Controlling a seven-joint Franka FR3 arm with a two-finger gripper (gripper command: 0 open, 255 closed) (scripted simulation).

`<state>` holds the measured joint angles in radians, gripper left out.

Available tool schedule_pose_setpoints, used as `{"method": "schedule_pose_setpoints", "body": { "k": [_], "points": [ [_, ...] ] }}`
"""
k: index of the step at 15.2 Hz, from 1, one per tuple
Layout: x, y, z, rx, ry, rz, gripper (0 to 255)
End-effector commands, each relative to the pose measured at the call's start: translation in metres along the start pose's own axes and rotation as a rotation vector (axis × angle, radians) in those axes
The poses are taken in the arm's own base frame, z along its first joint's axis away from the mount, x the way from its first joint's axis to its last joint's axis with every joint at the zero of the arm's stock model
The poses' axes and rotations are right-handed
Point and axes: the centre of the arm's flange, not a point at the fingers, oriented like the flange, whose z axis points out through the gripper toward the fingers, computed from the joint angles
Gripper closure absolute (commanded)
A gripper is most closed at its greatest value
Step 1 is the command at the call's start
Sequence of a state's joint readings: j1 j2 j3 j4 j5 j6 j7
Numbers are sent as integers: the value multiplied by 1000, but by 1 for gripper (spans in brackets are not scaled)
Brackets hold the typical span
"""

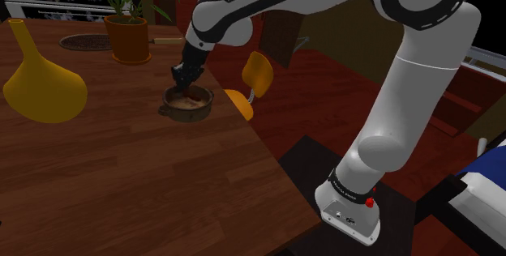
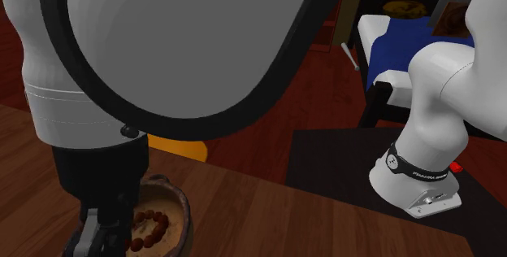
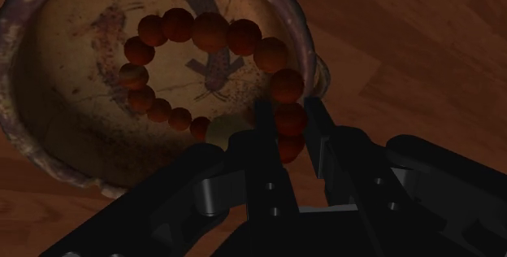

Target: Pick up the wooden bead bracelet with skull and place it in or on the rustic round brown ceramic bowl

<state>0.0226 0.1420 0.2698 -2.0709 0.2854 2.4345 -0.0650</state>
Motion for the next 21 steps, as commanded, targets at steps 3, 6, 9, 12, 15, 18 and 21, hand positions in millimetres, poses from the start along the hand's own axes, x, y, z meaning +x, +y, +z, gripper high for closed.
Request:
{"method": "schedule_pose_setpoints", "body": {
  "k": [3, 6, 9, 12, 15, 18, 21],
  "points": [
    [5, -5, -20, 0, 0, 0, 255],
    [8, -9, -35, 0, 0, 0, 255],
    [11, -13, -50, 0, 0, 0, 255],
    [15, -17, -65, 0, 0, 0, 255],
    [18, -21, -80, 0, 0, 0, 255],
    [24, -19, -99, 0, 0, 0, 255],
    [37, -8, -134, 0, 0, 0, 255]
  ]
}}
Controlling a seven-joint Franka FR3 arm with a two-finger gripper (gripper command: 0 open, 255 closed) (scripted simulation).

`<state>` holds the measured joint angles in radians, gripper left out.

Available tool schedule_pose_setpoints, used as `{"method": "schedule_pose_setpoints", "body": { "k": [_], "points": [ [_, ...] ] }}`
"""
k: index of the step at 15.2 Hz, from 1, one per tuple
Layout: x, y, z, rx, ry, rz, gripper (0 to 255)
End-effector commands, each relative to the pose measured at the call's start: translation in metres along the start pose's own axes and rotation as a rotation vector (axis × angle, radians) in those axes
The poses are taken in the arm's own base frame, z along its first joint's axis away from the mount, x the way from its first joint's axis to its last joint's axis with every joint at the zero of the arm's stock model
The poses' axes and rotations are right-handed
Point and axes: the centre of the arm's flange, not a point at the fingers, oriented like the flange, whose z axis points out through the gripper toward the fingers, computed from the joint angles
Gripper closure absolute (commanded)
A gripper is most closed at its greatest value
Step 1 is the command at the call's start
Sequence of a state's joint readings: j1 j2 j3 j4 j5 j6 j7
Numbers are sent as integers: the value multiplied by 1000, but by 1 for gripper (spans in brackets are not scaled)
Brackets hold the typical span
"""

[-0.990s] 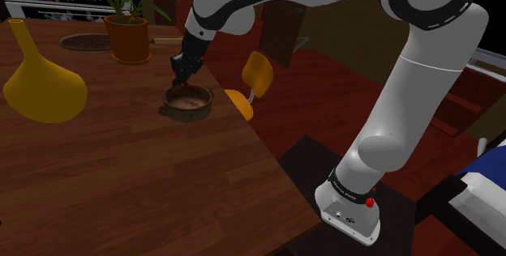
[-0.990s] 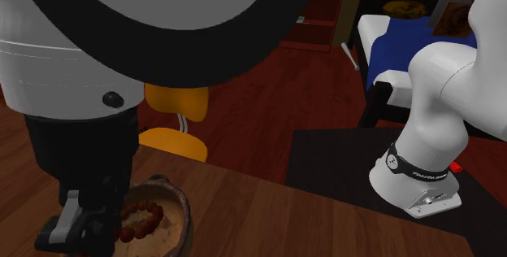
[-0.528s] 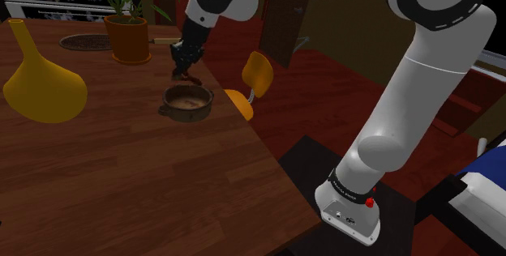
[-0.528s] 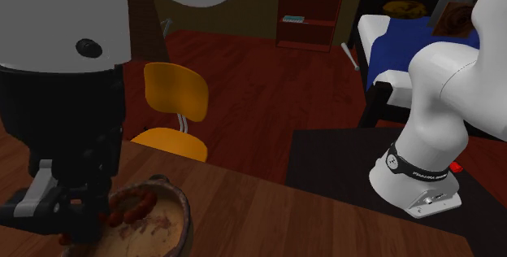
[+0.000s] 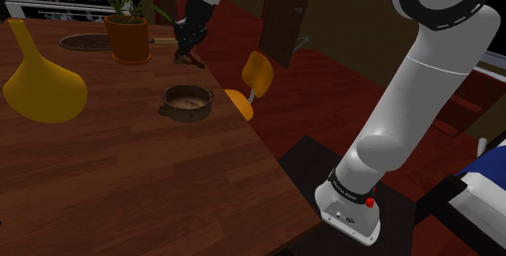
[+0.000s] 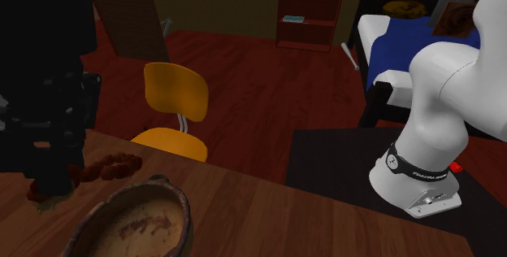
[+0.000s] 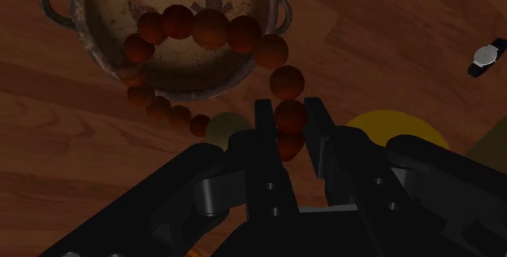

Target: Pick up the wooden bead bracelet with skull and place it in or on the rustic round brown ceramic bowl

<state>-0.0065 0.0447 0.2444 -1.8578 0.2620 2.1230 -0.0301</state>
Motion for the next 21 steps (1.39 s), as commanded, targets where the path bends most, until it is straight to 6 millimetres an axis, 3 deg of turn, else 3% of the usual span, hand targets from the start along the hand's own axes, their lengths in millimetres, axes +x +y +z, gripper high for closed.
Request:
{"method": "schedule_pose_setpoints", "body": {
  "k": [1, 21],
  "points": [
    [7, 7, -18, 0, -1, 0, 255],
    [-15, 34, 81, 0, -1, 0, 255]
  ]
}}
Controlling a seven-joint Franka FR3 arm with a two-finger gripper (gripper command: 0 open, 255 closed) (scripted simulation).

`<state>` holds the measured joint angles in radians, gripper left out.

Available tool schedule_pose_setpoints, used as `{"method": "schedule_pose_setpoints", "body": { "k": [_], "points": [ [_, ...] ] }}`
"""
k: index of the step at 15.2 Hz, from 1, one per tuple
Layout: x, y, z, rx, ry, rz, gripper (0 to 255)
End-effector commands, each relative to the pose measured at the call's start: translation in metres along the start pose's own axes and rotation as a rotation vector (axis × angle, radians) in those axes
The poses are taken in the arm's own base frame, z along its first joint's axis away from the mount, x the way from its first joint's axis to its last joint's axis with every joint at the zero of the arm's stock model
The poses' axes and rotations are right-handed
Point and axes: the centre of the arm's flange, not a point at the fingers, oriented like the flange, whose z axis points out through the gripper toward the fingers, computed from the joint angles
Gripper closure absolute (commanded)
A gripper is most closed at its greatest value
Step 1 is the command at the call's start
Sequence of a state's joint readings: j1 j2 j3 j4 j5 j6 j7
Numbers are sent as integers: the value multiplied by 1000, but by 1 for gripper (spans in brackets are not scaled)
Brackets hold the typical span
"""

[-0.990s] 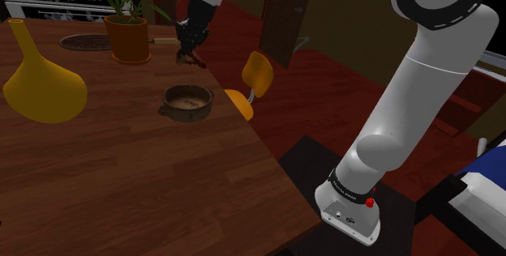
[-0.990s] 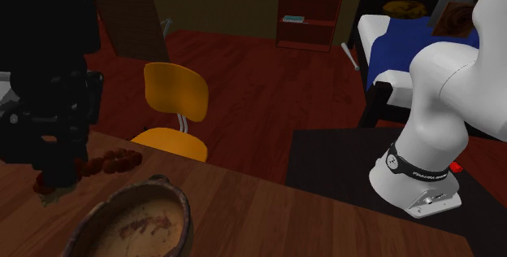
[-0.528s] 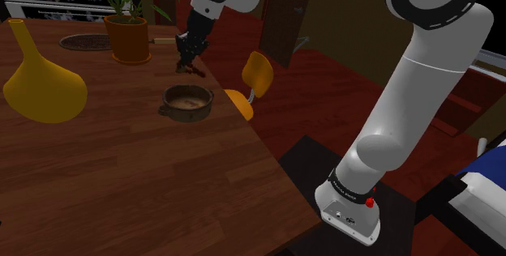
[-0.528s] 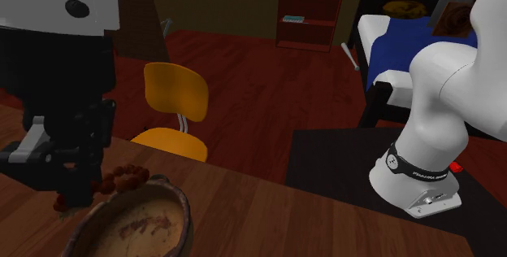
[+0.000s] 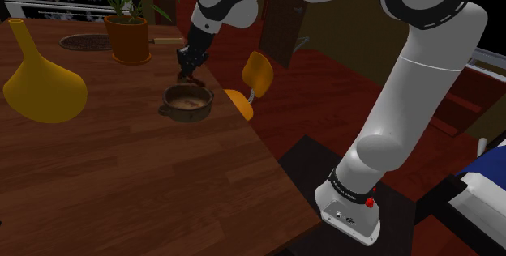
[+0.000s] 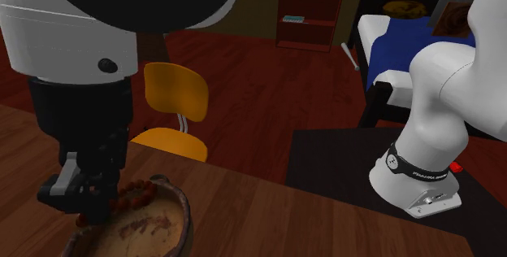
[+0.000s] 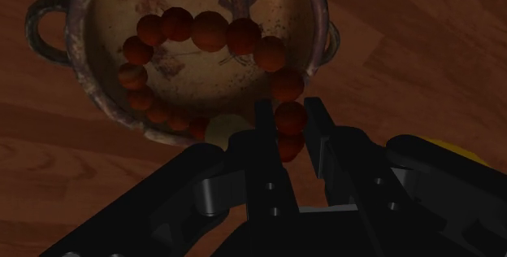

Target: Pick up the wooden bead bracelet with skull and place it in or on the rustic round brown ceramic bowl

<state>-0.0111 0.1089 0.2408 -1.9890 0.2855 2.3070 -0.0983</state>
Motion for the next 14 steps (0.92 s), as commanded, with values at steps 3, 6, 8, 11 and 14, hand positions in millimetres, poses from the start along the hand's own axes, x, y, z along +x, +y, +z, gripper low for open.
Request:
{"method": "schedule_pose_setpoints", "body": {
  "k": [3, 6, 8, 11, 14],
  "points": [
    [-4, 5, 21, 0, 1, 0, 255],
    [-4, 5, 21, 0, 1, 0, 255],
    [-4, 5, 21, 0, 1, 0, 255],
    [-4, 5, 21, 0, 1, 0, 0],
    [-4, 5, 21, 0, 1, 0, 0]
  ]
}}
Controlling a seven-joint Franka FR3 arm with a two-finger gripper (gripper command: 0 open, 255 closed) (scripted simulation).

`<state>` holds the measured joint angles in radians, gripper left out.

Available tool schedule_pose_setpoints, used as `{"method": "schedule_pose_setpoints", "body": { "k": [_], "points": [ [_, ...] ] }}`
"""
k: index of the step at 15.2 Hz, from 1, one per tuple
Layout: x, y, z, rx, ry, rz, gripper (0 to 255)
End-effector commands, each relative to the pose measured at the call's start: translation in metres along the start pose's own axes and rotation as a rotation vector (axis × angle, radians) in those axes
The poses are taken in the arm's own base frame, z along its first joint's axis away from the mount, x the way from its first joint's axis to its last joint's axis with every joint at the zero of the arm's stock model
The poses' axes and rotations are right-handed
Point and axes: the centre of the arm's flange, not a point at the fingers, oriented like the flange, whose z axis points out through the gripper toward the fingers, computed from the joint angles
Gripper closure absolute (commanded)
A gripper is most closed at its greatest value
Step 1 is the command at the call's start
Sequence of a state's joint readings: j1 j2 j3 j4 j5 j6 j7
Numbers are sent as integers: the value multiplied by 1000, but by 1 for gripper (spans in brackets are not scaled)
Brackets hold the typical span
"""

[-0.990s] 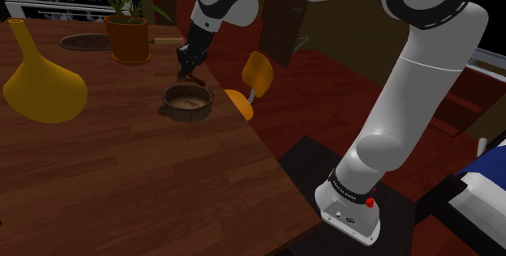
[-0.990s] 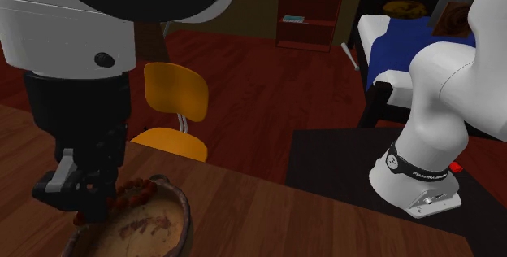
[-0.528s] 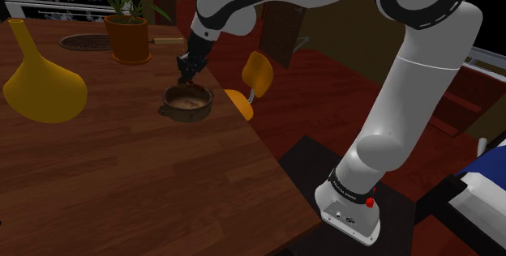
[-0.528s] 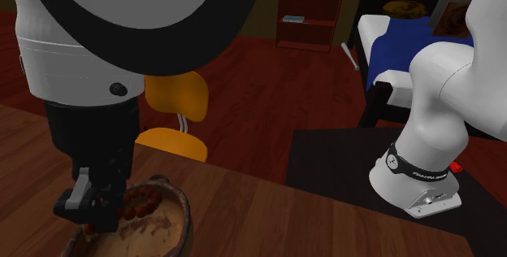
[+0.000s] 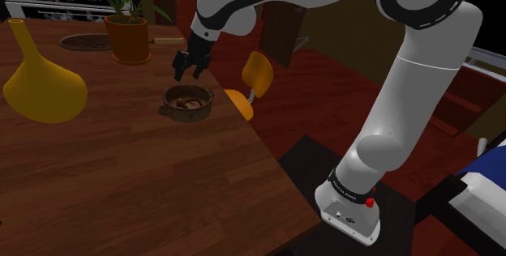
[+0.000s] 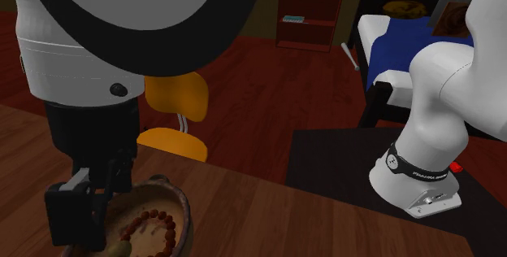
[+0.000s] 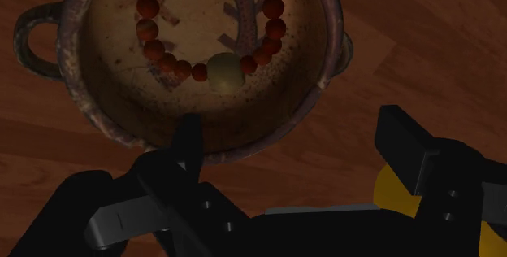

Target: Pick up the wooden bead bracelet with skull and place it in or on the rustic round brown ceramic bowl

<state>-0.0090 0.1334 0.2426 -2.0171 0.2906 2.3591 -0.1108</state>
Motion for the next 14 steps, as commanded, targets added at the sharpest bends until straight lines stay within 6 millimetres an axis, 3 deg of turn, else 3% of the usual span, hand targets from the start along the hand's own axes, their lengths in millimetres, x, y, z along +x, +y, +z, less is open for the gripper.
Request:
{"method": "schedule_pose_setpoints", "body": {
  "k": [1, 2, 6, 14],
  "points": [
    [0, 0, 0, 0, 0, 0, 0],
    [0, 0, 0, 0, 0, 0, 0],
    [0, 0, -50, 0, 0, 0, 0],
    [0, 0, -50, 0, 0, 0, 0]
  ]
}}
